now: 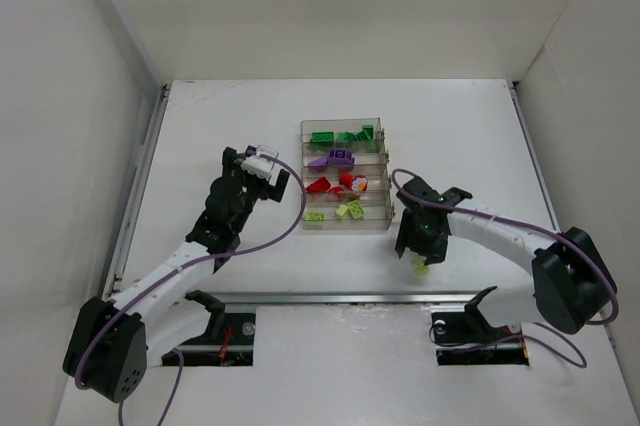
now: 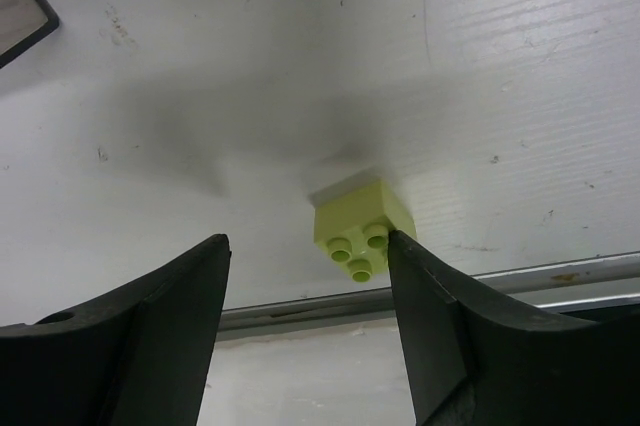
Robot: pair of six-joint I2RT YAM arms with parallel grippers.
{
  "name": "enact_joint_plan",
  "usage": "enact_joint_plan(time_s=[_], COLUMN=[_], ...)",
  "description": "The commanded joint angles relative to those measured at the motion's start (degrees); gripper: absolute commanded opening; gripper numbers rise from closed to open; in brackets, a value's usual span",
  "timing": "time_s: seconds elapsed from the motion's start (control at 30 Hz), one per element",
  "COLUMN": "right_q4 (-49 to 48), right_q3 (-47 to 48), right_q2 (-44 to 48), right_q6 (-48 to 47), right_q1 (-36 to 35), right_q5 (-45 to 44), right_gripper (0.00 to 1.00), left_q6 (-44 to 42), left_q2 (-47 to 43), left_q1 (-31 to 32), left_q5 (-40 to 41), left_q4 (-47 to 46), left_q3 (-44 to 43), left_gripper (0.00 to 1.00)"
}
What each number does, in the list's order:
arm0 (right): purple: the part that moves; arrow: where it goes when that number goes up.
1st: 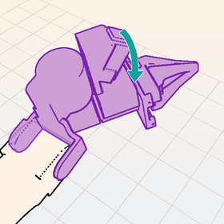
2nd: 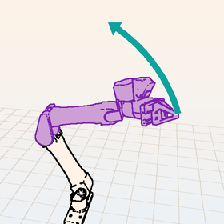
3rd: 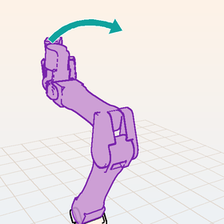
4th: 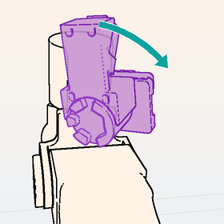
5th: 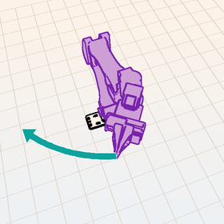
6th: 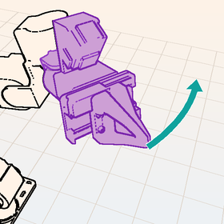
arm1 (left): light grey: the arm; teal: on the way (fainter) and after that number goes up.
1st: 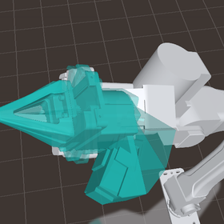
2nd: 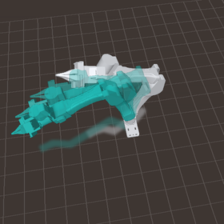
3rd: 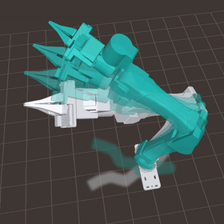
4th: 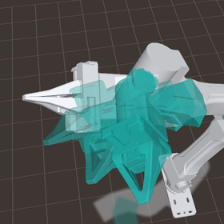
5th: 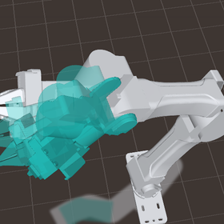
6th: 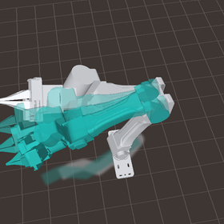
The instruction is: Sort the legos into containers by color
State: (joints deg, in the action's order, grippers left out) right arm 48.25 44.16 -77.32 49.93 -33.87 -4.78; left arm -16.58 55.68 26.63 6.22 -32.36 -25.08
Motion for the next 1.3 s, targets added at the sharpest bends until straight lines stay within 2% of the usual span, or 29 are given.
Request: enact_joint_plan(time_s=[0.0, 0.13, 0.33, 0.6, 0.77, 0.93, 0.97, 1.03, 1.13, 1.27], right_q4=[-1.15, 4.91, 6.42, -2.19, -2.19, -5.09, -5.09, -5.09, -5.09, -5.09], right_q3=[0.48, 3.47, 3.4, -3.73, -4.96, -4.96, -4.96, -4.35, -3.83, -3.2], right_q2=[0.41, 2.78, 4.9, 1.56, 4.89, 5.42, 5.42, 4.9, 3.75, 0.25], right_q6=[0.96, 1.57, 3.33, 4.9, 6.05, 1.23, 0.61, 0.6, -0.45, -1.94], right_q1=[-1.29, -1.29, -1.29, -0.06, -0.06, -0.58, -0.59, -0.59, -0.59, -1.11], right_q5=[0.21, -2.51, -4.63, -2.25, -3.93, -3.31, -3.31, -2.7, -1.3, 0.29], right_gripper=[0.69, 0.81, 0.87, 0.95, 0.95, 0.8, 0.73, 0.66, 0.64, 0.68], left_q6=[0.41, 0.41, 0.41, 0.41, 0.41, 0.41, 0.41, 0.41, -0.12, -0.12], left_q2=[-1.36, -1.36, -1.36, -1.36, -1.36, -1.36, -1.36, -1.89, -1.89, -1.89], left_q1=[0.17, 0.17, 0.17, 0.17, 0.17, 0.17, 0.17, 0.17, 0.17, 0.17], left_q5=[0.46, 0.46, 0.46, 0.46, 0.46, -0.15, -0.15, -0.15, -0.15, -0.15], left_q4=[-3.5, -3.5, -3.5, -2.97, -2.97, -2.97, -2.97, -2.97, -2.45, -2.45], left_q3=[0.47, 0.47, 0.47, 0.47, 0.47, 0.47, 0.47, 0.47, 0.47, 0.47], left_gripper=[0.95, 0.95, 0.95, 0.95, 0.95, 0.95, 0.95, 0.95, 0.95, 0.95])
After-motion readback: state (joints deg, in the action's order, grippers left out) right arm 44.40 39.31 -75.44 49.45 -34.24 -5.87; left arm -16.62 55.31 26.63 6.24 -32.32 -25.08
